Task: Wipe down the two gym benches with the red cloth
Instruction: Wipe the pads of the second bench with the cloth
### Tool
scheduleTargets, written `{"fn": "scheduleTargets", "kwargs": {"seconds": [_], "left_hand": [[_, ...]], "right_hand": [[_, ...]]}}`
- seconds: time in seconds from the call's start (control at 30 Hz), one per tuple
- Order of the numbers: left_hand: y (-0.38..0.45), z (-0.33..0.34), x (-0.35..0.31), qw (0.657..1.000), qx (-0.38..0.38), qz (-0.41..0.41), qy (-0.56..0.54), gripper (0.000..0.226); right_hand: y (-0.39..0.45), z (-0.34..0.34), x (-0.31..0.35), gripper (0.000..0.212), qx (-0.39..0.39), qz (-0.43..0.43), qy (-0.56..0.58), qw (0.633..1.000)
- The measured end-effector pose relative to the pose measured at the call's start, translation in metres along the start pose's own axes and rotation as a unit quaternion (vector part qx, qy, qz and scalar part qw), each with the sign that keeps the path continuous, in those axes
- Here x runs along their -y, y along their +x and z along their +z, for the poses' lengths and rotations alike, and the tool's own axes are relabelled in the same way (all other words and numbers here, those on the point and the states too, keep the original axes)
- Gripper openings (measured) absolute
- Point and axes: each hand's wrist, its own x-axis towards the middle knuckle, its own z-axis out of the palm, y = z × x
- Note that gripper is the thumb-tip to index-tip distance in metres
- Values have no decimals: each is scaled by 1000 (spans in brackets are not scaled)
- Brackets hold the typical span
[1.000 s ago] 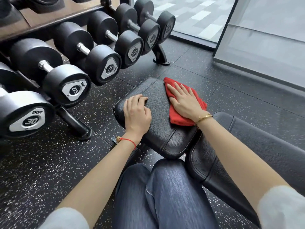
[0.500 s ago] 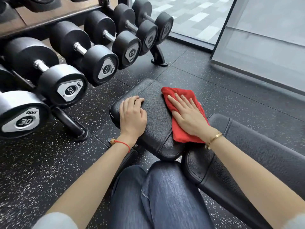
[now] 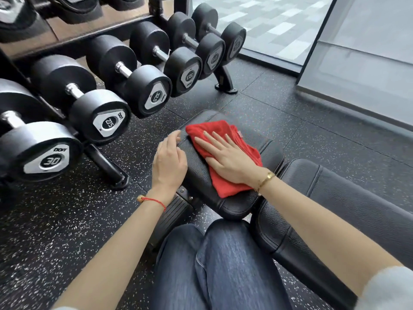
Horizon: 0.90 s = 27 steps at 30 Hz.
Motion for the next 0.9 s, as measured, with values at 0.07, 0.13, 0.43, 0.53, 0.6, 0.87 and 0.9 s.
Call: {"fn": "scheduleTargets", "kwargs": {"seconds": [0.07,0.13,0.43,0.53,0.6,0.87,0.9], "left_hand": [[1,-6,4,1000,0,-5,-9,46],[1,-12,9,1000,5,0,-7,45],[0,-37,25,999,1,-5,32,41],[-1,-38,25,999,8,1,48,37],[-2,-35,23,998,12,11,60,36],[-3,-16,9,995,33,47,83,36],[-4,-14,7,995,34,53,82,36]], "right_hand": [[-21,3,-3,57,-2,-1,-3,1000],[-22,2,-8,56,-7,25,2,1000],[67,8,32,57,-6,80,33,996],[50,18,56,57,-4,21,20,1000],[26,19,61,59,-6,-3,13,1000],[-59,9,10,57,-39,75,-12,996],[-54,6,-2,57,-43,104,-14,994]]}}
